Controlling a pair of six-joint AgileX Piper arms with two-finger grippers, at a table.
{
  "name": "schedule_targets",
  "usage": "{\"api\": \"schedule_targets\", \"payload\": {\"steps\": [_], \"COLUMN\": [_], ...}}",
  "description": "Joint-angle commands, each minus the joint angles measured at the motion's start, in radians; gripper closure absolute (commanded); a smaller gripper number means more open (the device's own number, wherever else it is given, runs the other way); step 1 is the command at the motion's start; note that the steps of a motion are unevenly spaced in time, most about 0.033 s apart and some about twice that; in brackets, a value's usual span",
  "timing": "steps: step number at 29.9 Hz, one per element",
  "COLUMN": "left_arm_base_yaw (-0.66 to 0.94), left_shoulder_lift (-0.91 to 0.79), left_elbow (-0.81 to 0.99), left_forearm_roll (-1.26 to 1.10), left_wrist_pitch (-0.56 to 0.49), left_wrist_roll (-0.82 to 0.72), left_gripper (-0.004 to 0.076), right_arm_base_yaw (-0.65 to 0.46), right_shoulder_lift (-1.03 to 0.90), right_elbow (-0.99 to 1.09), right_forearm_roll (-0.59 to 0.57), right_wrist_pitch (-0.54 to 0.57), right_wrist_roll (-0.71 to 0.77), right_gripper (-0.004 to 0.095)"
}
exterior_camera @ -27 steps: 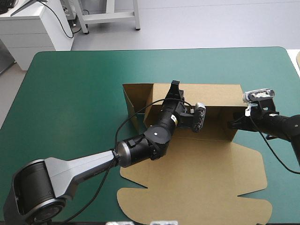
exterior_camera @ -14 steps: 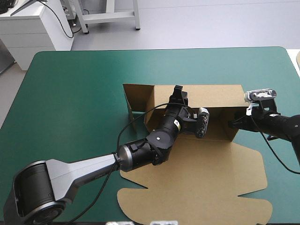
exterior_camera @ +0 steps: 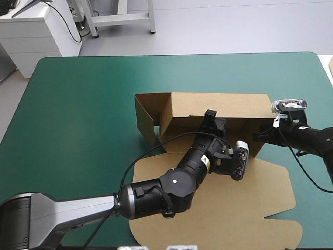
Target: Fold the box
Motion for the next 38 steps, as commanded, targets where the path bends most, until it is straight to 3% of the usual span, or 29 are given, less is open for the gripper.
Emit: {"api": "schedule_targets", "payload": {"steps": [1, 7, 14, 23, 31, 38], "left_arm_base_yaw": [-0.021, 0.035, 0.295, 0.611, 0.928, 1.135], "left_shoulder_lift": [-0.105, -0.213, -0.312, -0.420, -0.431, -0.431], "left_elbow": [-0.028, -0.028, -0.030, -0.030, -0.030, -0.030], "left_forearm_roll": [0.024, 0.060, 0.035, -0.017, -0.370, -0.726], "left_wrist_pitch": [0.028, 0.030, 0.040, 0.040, 0.027, 0.035], "left_wrist_roll": [-0.005, -0.005, -0.071, -0.235, -0.225, -0.148], "left_gripper": [0.0729, 0.0724, 0.0725, 0.0724, 0.0724, 0.0724], "right_arm_base_yaw": [0.004, 0.004, 0.008, 0.182, 0.339, 0.397], "right_shoulder_lift": [-0.015, -0.029, -0.029, 0.014, 0.161, 0.337], "right_elbow": [-0.043, -0.139, -0.278, -0.367, -0.472, -0.617], "right_forearm_roll": [0.009, -0.030, -0.125, -0.313, -0.459, -0.496], "right_wrist_pitch": [0.059, 0.149, 0.333, 0.352, 0.380, 0.389], "right_wrist_roll": [0.002, 0.069, 0.252, 0.448, 0.615, 0.659], "right_gripper": [0.0907, 0.0907, 0.0907, 0.0907, 0.0906, 0.0904]}}
